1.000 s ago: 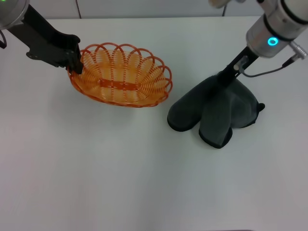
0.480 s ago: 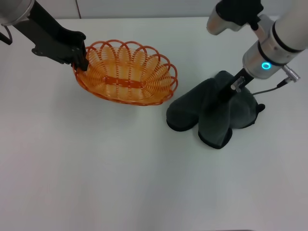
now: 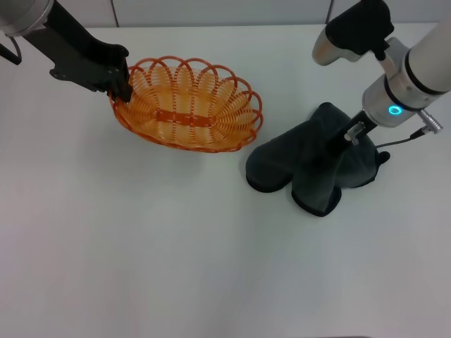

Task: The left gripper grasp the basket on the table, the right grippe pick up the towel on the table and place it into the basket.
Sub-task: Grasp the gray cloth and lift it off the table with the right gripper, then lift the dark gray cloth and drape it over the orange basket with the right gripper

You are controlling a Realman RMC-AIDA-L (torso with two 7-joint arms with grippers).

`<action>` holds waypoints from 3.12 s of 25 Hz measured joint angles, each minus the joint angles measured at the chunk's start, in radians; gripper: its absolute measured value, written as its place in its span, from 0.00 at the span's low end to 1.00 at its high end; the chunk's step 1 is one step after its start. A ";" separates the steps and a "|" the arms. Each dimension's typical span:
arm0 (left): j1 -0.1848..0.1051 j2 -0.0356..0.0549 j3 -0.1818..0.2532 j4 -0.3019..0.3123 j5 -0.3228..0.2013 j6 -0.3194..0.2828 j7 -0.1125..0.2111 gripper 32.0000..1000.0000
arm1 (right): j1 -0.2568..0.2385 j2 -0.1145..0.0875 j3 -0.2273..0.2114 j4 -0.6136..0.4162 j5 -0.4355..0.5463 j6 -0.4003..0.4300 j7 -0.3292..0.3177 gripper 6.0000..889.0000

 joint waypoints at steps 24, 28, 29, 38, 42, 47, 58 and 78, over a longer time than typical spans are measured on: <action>0.003 -0.0015 0.000 -0.028 0.000 0.024 0.013 0.04 | -0.010 0.006 0.009 0.010 0.010 -0.041 -0.028 0.95; 0.004 -0.0015 0.000 -0.028 0.000 0.024 0.014 0.04 | -0.010 0.006 0.009 0.010 0.011 -0.039 -0.035 0.90; 0.004 -0.0015 0.000 -0.028 0.000 0.025 0.014 0.04 | -0.010 0.006 0.009 0.010 0.011 -0.039 -0.038 0.85; 0.007 -0.0003 0.000 -0.028 0.000 0.026 0.016 0.04 | -0.011 0.006 0.009 0.010 0.012 -0.037 -0.044 0.35; 0.007 -0.0010 0.000 -0.028 0.000 0.026 0.016 0.04 | -0.014 0.006 0.009 0.010 0.012 -0.040 -0.044 0.26; 0.007 -0.0015 0.000 -0.028 0.000 0.026 0.016 0.04 | -0.019 0.007 0.009 0.010 0.012 -0.041 -0.044 0.17; 0.030 0.0048 -0.002 -0.030 0.000 0.036 0.017 0.04 | -0.028 0.008 0.001 -0.052 0.004 0.017 -0.038 0.16; 0.076 0.0082 -0.002 -0.031 0.000 0.040 0.018 0.04 | -0.194 0.008 0.010 -0.914 0.003 0.621 0.166 0.14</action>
